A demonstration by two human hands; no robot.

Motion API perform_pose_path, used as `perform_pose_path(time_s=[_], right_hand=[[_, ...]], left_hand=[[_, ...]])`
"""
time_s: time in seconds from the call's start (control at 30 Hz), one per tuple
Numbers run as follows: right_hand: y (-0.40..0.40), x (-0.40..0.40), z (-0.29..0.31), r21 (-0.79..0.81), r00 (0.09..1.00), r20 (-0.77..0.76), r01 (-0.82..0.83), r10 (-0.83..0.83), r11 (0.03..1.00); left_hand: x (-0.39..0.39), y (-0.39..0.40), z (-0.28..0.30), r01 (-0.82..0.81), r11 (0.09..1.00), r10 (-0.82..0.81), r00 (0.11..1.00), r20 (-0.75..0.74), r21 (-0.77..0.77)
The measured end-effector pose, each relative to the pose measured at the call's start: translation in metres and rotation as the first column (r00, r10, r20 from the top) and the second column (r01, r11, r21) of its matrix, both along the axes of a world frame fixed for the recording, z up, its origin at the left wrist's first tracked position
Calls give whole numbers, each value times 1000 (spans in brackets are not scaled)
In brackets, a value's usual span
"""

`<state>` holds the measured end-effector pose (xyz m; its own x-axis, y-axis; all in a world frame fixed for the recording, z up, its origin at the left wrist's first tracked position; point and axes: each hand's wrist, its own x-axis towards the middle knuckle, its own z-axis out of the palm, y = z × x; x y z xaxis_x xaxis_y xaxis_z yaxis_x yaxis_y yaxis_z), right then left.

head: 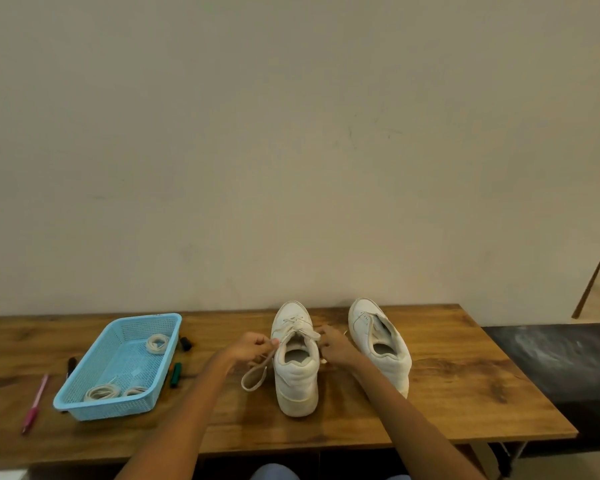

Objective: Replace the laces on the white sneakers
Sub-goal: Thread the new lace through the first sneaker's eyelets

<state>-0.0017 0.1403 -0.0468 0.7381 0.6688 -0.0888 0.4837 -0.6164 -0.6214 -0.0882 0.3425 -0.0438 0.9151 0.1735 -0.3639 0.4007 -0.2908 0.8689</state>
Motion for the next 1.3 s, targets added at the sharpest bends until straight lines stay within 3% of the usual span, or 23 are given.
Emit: perform_pose_path(time_s=[0.13, 0.23, 0.33, 0.4, 0.5, 0.6, 0.7, 0.87, 1.0, 1.13, 1.2, 1.3], right_hand=[[-7, 3, 7, 54, 994, -6, 109, -109, 993], [-4, 2, 17, 124, 991, 57, 112, -120, 986], [8, 7, 16, 85, 994, 86, 55, -62, 995], [13, 10, 11, 72, 992, 96, 80, -87, 994], [12, 15, 12, 120, 990, 80, 103, -113, 987], [3, 23, 23, 125, 997, 8, 71, -73, 990], [1, 19, 27, 10, 985, -167, -30, 32, 999], [9, 8, 17, -61, 992, 118, 59, -52, 996], [-2, 9, 19, 19, 990, -127, 61, -59, 998], [-13, 16, 45, -18, 948, -298, 107, -108, 994], [-15, 18, 54, 121, 881, -457, 199, -123, 973], [-13, 17, 60, 386, 751, -660, 310, 25, 869]], left_hand=[[-2, 3, 20, 70, 997, -70, 998, -2, 22], [4, -1, 35, -14, 1000, 14, 999, 42, 11], [14, -9, 49, -138, 989, 136, 990, -34, -50], [18, -11, 56, -171, 984, 174, 980, -97, 39], [25, -9, 65, -181, 979, 187, 980, -61, 97], [32, -9, 72, -191, 981, 191, 982, 1, -20], [38, -17, 72, -164, 986, 164, 986, 1, -3], [43, -28, 64, -146, 985, 146, 989, 1, 92], [44, -26, 59, -184, 981, 183, 983, 15, 64], [42, -21, 66, -175, 984, 175, 985, 11, 16], [42, -21, 71, -201, 978, 204, 977, 55, -61], [42, -26, 73, -191, 969, 210, 970, 118, -158]])
